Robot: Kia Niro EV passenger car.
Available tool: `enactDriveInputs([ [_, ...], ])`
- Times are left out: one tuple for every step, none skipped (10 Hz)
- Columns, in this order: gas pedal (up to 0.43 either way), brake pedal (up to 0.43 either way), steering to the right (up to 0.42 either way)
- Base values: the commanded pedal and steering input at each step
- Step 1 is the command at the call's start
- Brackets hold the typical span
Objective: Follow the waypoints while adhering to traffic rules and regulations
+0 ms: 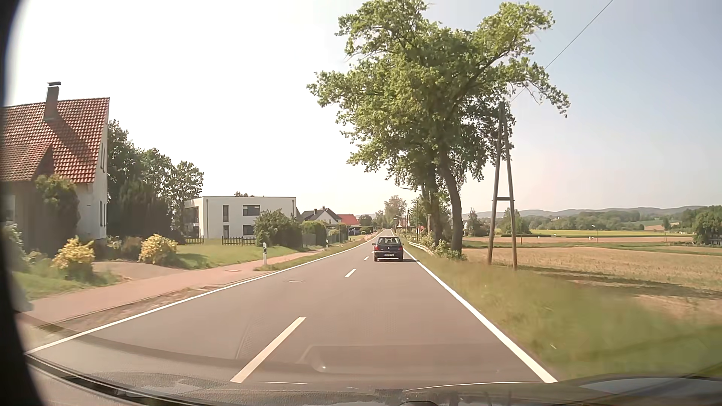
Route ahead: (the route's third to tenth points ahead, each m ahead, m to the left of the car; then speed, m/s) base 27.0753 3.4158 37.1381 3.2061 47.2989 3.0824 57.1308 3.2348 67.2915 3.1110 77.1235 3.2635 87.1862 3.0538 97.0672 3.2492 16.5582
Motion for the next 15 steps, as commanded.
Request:
enactDriveInputs([
  [0.169, 0.0, 0.0],
  [0.169, 0.0, 0.0],
  [0.169, 0.0, 0.0],
  [0.169, 0.0, 0.0],
  [0.169, 0.0, 0.0],
  [0.169, 0.0, 0.0],
  [0.169, 0.0, 0.001],
  [0.169, 0.0, 0.0],
  [0.157, 0.0, 0.001],
  [0.157, 0.0, 0.001],
  [0.157, 0.0, 0.0],
  [0.15, 0.0, 0.001],
  [0.15, 0.0, 0.001],
  [0.138, 0.0, 0.001],
  [0.138, 0.0, 0.001],
])
